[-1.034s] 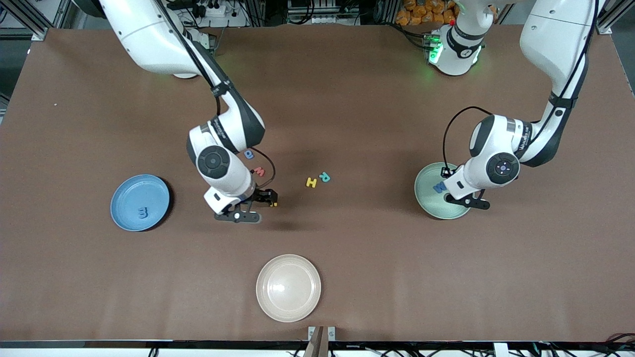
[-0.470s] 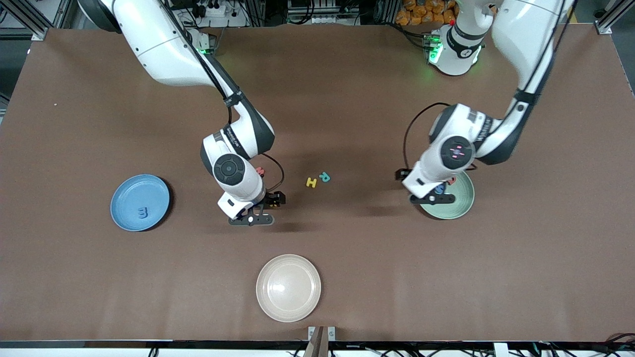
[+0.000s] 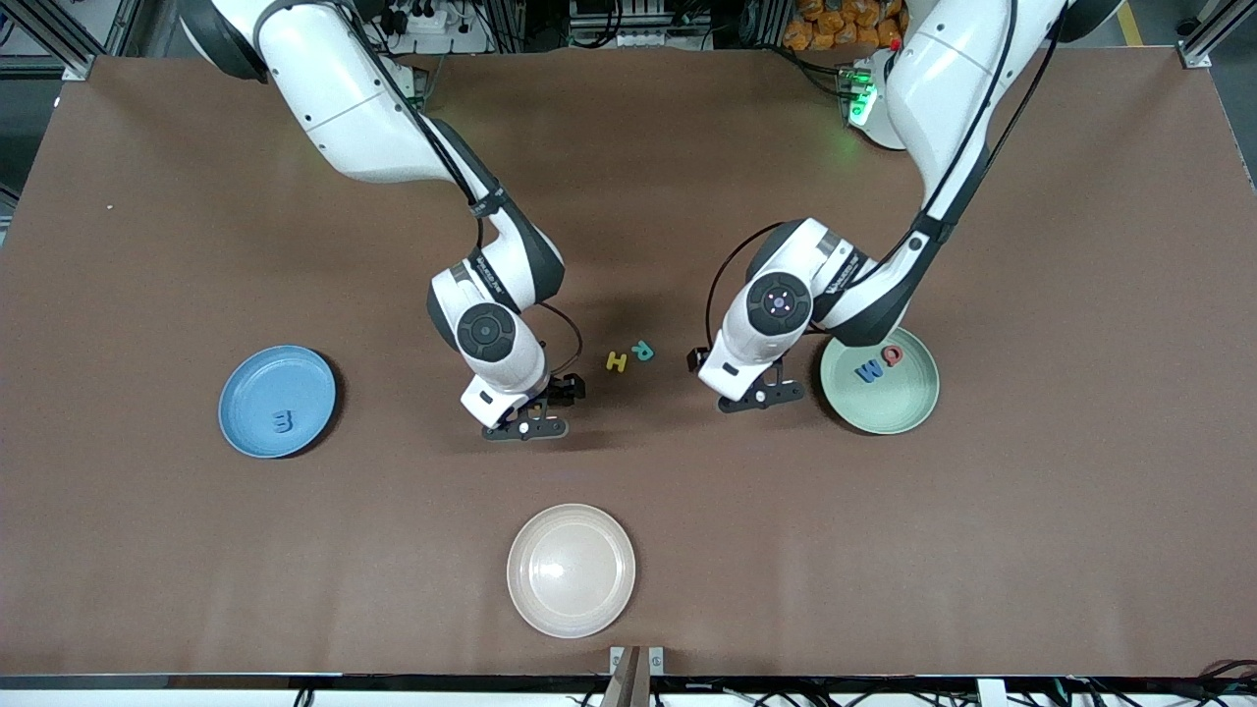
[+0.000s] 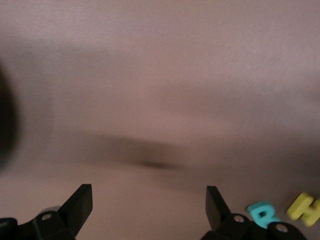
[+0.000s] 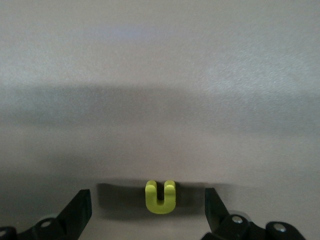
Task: Sort upper and lower case letters into plates
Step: 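Grasp the yellow u with the right gripper while the left grasps R, then place the u on the blue plate while the left gripper carries R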
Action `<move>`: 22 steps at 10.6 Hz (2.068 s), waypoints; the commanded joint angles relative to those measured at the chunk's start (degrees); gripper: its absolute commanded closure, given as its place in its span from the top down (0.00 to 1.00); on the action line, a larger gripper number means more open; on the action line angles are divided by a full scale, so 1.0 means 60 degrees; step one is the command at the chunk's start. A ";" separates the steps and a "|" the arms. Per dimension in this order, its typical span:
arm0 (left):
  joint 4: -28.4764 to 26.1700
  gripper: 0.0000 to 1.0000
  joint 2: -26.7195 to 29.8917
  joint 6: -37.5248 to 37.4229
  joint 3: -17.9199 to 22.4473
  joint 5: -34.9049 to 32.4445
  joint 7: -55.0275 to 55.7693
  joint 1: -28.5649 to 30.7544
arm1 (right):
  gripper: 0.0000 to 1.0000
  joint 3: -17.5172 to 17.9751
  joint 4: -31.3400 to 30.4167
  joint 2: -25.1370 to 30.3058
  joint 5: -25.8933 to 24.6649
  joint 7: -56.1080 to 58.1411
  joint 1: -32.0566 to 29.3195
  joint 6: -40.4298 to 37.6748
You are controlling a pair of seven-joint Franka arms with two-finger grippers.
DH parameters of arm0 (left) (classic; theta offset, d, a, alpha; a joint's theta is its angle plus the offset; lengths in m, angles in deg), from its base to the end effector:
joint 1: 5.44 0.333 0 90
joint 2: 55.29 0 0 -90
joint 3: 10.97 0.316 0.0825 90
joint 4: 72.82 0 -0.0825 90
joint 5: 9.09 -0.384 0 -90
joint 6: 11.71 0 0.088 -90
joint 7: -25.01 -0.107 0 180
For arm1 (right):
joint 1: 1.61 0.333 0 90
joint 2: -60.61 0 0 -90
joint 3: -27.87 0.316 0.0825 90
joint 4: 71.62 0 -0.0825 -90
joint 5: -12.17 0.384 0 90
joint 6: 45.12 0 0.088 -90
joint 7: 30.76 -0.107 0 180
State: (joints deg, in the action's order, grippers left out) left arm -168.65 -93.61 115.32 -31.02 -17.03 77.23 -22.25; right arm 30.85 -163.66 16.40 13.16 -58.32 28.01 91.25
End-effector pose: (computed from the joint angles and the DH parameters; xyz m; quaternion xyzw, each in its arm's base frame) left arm 0.5544 -0.3793 0.2264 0.9905 0.1199 -0.0671 0.0112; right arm 0.5861 0.3697 0.1754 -0.9992 -0.0303 0.0108 0.0216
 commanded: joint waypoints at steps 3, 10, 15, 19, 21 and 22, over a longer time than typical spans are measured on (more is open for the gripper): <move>0.1235 1.00 -0.0878 0.0285 0.0177 0.0078 0.2992 -0.1122 | 1.00 -0.0072 -0.0025 -0.0028 -0.0121 -0.0049 0.0014 0.0020; 0.1264 1.00 -0.1435 0.0815 0.1581 -0.0009 0.5695 -0.3274 | 0.00 -0.0101 -0.0758 0.0001 -0.0560 0.0097 -0.0073 0.1573; 0.1909 0.80 -0.1934 0.0815 0.1627 0.0049 0.5901 -0.3321 | 0.00 -0.0101 -0.0685 0.0234 -0.0546 0.0112 -0.0132 0.1398; 0.1894 0.51 -0.1905 0.0786 0.1627 0.0166 0.6003 -0.3321 | 0.00 -0.0087 -0.0655 0.1068 -0.0531 0.0316 -0.0658 0.0272; 0.1894 0.51 -0.1875 0.0771 0.1598 0.0283 0.6164 -0.3408 | 0.00 -0.0087 -0.0480 0.1347 -0.0517 0.0769 -0.1199 -0.0299; 0.1894 0.51 -0.1919 0.0771 0.1598 0.0371 0.6309 -0.3568 | 0.00 -0.0101 -0.0422 0.1523 -0.0531 0.1119 -0.1477 -0.0708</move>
State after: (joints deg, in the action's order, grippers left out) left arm -157.96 -103.93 120.29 -21.84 -16.69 113.11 -41.76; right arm 29.53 -165.81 23.16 10.72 -54.23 22.08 90.08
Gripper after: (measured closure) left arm 0.485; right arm 0.736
